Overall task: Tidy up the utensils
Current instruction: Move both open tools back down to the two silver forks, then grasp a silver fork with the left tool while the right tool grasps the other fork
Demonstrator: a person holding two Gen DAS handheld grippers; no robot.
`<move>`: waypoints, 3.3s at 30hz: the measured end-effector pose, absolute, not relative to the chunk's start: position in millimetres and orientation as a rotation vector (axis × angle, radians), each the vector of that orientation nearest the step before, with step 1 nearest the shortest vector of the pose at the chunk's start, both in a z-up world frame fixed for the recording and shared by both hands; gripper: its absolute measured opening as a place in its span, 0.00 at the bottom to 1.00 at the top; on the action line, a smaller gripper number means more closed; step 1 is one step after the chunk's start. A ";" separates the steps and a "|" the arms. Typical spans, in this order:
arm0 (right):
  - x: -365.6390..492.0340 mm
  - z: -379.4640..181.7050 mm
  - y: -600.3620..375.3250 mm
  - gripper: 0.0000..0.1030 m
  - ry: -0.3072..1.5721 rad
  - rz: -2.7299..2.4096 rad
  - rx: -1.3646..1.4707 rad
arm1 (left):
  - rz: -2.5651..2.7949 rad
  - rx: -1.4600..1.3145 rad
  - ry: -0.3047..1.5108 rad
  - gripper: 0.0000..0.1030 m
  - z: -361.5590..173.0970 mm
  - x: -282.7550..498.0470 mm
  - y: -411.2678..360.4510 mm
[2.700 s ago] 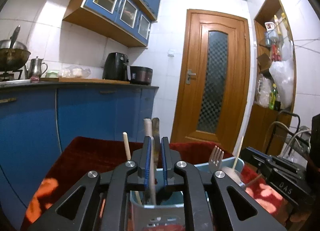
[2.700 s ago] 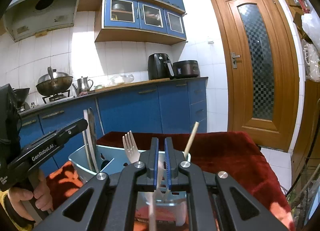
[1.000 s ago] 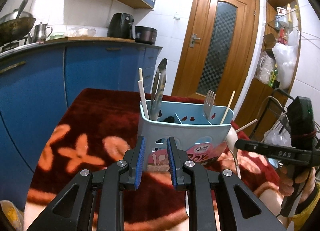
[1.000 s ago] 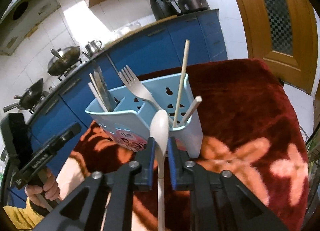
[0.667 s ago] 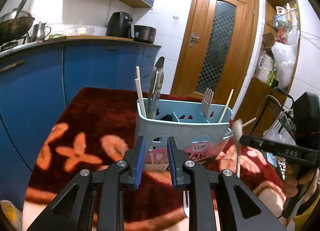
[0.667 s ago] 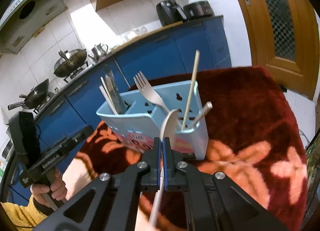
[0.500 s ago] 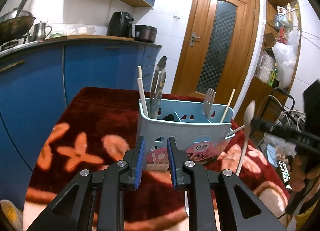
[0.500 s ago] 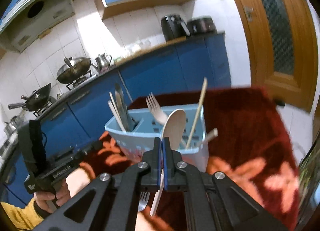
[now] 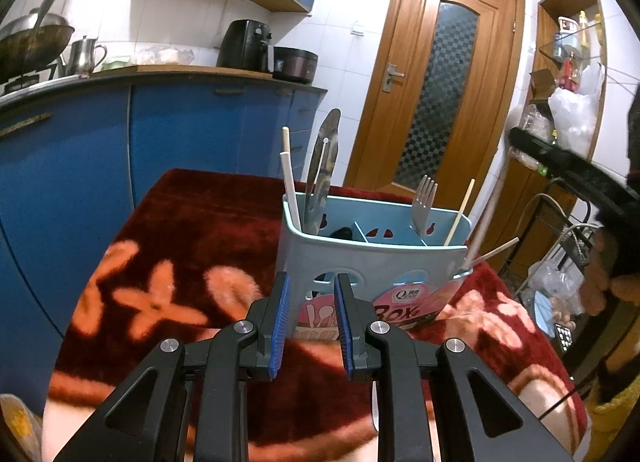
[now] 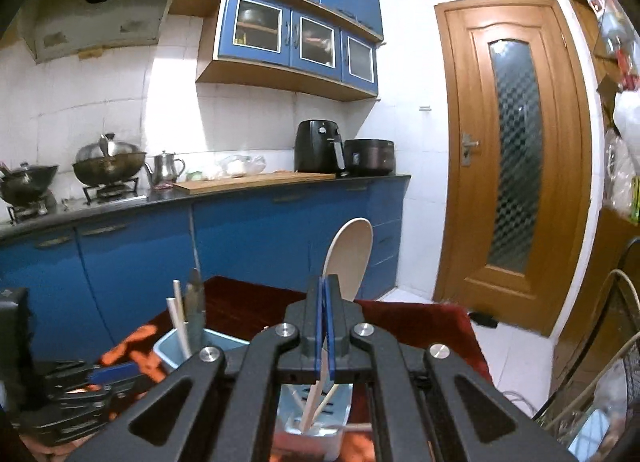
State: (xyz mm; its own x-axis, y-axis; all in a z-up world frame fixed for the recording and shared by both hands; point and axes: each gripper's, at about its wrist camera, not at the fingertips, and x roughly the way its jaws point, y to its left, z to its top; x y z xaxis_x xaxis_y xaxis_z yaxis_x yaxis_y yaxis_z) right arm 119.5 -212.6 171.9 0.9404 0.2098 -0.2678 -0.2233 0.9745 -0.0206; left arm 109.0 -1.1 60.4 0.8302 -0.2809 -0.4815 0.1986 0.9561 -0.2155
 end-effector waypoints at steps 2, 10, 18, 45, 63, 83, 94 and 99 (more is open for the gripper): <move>126.7 163.4 -209.6 0.03 0.279 0.219 -0.062 | -0.255 -0.159 0.535 0.22 60.3 109.2 -1.2; 130.5 138.4 -222.0 0.11 0.385 0.245 0.019 | -0.260 -0.156 0.535 0.22 60.5 105.8 -3.1; 102.5 151.2 -233.0 0.14 0.369 0.274 0.095 | -0.263 -0.151 0.542 0.22 63.5 102.2 -4.9; 20.1 95.9 -233.4 0.23 0.715 0.243 0.172 | -0.351 -0.139 0.871 0.22 32.9 63.3 -26.5; -2.3 62.7 -258.4 0.26 0.773 0.246 0.272 | -0.387 -0.072 1.119 0.20 -4.4 78.7 -63.4; 4.1 48.1 -253.8 0.27 0.829 0.277 0.252 | -0.414 -0.198 1.111 0.05 -5.0 89.1 -49.4; 23.6 44.8 -214.4 0.27 0.935 0.336 0.175 | -0.407 -0.199 0.890 0.04 25.8 67.0 -15.6; 33.0 37.4 -197.0 0.27 0.998 0.379 0.167 | -0.412 -0.201 0.818 0.04 34.8 59.7 -2.4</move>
